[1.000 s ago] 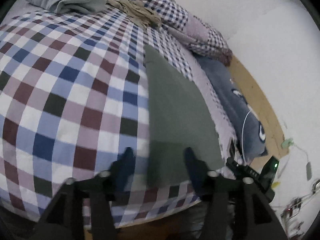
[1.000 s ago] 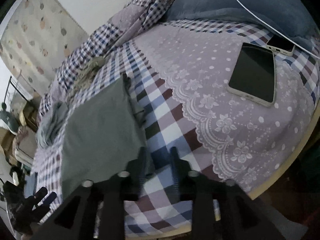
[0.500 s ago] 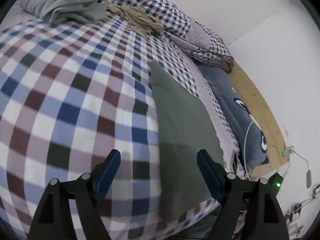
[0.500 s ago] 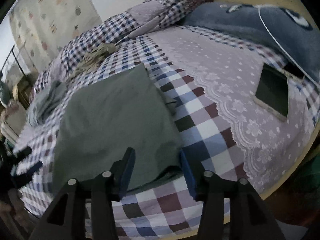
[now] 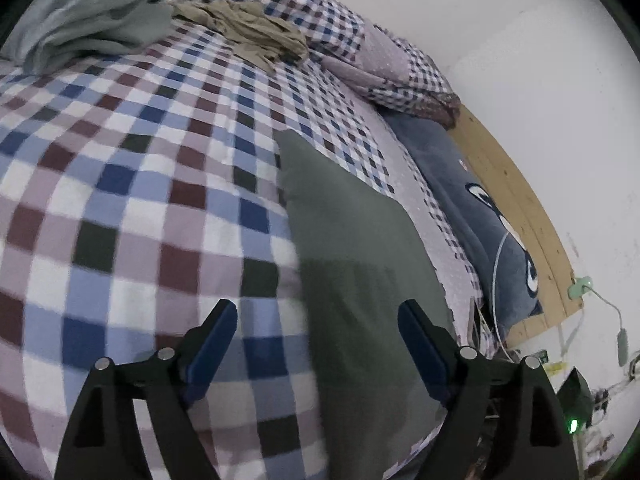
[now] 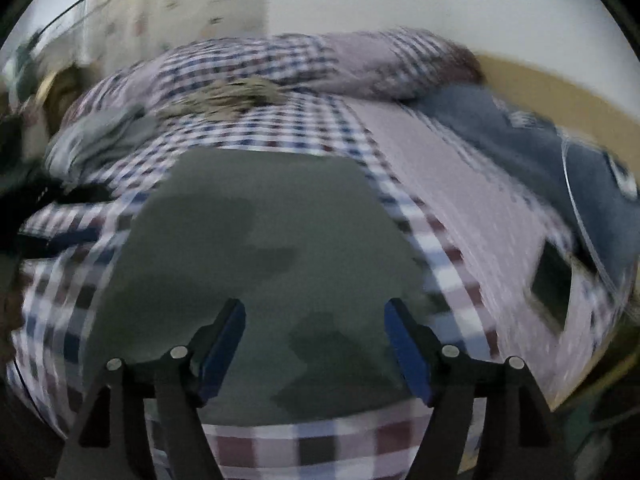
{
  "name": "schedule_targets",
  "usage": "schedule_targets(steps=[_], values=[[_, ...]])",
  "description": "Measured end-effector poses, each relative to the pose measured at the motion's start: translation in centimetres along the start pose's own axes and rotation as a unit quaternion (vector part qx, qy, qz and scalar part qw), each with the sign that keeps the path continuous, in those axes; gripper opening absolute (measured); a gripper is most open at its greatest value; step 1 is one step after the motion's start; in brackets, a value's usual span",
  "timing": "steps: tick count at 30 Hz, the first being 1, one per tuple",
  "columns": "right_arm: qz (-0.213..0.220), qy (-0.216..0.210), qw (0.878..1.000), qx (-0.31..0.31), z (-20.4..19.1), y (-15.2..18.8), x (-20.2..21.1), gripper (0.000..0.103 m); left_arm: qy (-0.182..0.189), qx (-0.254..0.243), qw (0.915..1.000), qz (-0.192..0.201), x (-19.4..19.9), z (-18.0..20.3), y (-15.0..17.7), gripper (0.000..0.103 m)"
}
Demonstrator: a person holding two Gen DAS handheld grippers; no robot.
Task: Fold clothes
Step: 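Open both tools and release the folded green shirt, then grasp the folded green shirt end with the left tool while the right tool grasps beside it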
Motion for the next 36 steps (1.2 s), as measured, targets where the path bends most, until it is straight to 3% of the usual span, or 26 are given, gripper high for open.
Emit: schedule_targets(steps=[6, 14, 23, 27, 30, 32, 36], values=[[0.058, -0.019, 0.993, 0.1, -7.0, 0.7, 2.7, 0.076, 0.055, 0.046, 0.9965, -0.043, -1.9, -0.6, -1.4, 0.088], [0.081, -0.014, 0.985, 0.152, -11.9, 1.3, 4.2, 0.081, 0.098, 0.062, 0.9893, -0.088, -3.9, -0.2, -3.1, 0.092], [0.113, 0.069, 0.966, 0.221, -17.4, 1.9, 3.6, 0.084, 0.151, 0.092, 0.9771, -0.119, -4.5, 0.2, -4.5, 0.093], [0.117, 0.104, 0.962, 0.225, -18.5, 0.7, 2.6, 0.084, 0.173, 0.107, 0.9704, -0.13, -4.9, 0.0, -4.9, 0.093], [0.087, 0.125, 0.965, 0.214, -18.2, -0.4, 0.9, 0.084, 0.184, 0.114, 0.9662, -0.14, -5.3, -0.2, -5.4, 0.093], [0.062, 0.114, 0.971, 0.203, -17.8, -0.5, -0.1, 0.084, 0.188, 0.117, 0.9645, -0.144, -5.8, -0.4, -5.9, 0.093], [0.056, 0.11, 0.972, 0.199, -17.4, 0.0, 0.0, 0.084, 0.191, 0.122, 0.9623, -0.15, -6.9, -1.0, -7.5, 0.093]])
Point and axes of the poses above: each gripper's, at about its wrist camera, not at the fingertips, and x roughly against the way its jaws point, z to its right, y to its underside, the point moved 5 cm from there along -x, roughly the way its jaws point, and after that the axes turned 12 degrees about y, right-handed, at the moved point
